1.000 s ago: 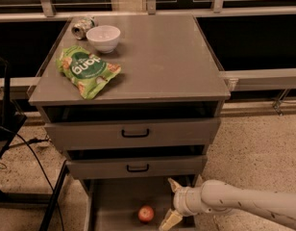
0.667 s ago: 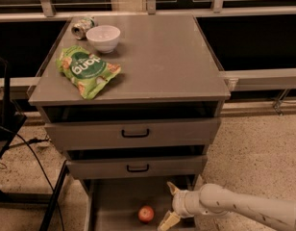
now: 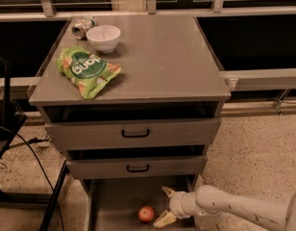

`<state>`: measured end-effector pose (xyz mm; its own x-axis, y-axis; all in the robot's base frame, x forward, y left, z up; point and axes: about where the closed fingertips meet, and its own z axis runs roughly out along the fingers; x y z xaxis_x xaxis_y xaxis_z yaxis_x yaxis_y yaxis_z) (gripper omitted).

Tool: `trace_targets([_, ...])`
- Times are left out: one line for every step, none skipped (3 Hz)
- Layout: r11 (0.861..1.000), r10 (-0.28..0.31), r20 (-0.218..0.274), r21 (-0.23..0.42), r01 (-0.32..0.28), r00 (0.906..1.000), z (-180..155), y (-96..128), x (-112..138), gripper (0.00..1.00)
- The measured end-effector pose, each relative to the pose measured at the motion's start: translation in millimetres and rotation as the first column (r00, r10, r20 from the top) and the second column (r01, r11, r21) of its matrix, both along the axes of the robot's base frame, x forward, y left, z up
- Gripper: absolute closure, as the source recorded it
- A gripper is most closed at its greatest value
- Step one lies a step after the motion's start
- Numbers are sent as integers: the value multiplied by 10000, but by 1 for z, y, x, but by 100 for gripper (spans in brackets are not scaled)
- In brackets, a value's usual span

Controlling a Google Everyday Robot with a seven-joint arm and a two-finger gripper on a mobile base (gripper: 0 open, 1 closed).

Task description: Pick apple from bottom drawer and place on counter

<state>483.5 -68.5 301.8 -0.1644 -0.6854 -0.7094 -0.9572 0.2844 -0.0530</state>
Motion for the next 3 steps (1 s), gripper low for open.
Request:
trace_targets([9998, 90, -80, 189, -89, 9999, -27, 11, 5, 40])
trace_targets([9977, 487, -334, 478, -471, 9983, -66, 34, 7, 24])
trace_targets([9949, 756, -492, 702, -721, 9959, -92, 49, 6, 17])
